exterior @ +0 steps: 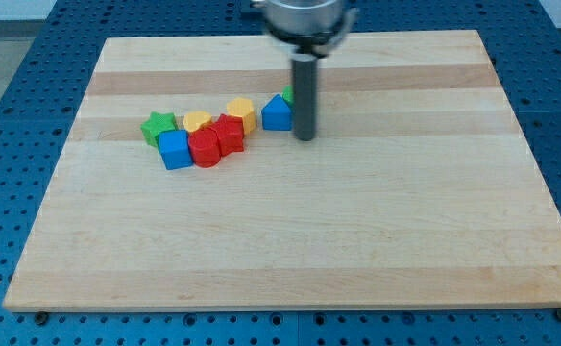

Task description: Separate green circle from the blue triangle

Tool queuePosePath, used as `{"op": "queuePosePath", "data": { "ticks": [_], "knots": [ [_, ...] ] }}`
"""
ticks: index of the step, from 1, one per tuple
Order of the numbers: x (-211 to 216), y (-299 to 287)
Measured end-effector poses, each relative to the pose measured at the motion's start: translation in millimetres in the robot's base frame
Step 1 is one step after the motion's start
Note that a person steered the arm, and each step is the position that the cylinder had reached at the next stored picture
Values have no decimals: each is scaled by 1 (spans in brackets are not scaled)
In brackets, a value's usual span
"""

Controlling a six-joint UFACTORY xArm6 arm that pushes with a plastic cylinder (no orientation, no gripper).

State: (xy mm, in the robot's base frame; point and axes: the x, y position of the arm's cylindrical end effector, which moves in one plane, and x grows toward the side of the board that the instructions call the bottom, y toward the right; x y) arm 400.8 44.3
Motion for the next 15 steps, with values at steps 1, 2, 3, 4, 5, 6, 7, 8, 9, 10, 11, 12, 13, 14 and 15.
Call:
{"op": "queuePosePath", "data": {
  "ticks": [1, 2, 3, 4, 5, 6, 7, 8, 9, 10, 11, 12, 13, 14, 15],
  "knots": [
    [0, 30],
    [-34, 23],
    [-36, -11],
    [-36, -42],
    [-43, -46],
    [-58, -47],
    [-69, 0],
    [-91, 5],
    [-116, -20],
    [-132, -81],
    [-132, -127],
    [-112, -127],
    [-101, -99],
    [-92, -55],
    [-92, -48]
  ]
}}
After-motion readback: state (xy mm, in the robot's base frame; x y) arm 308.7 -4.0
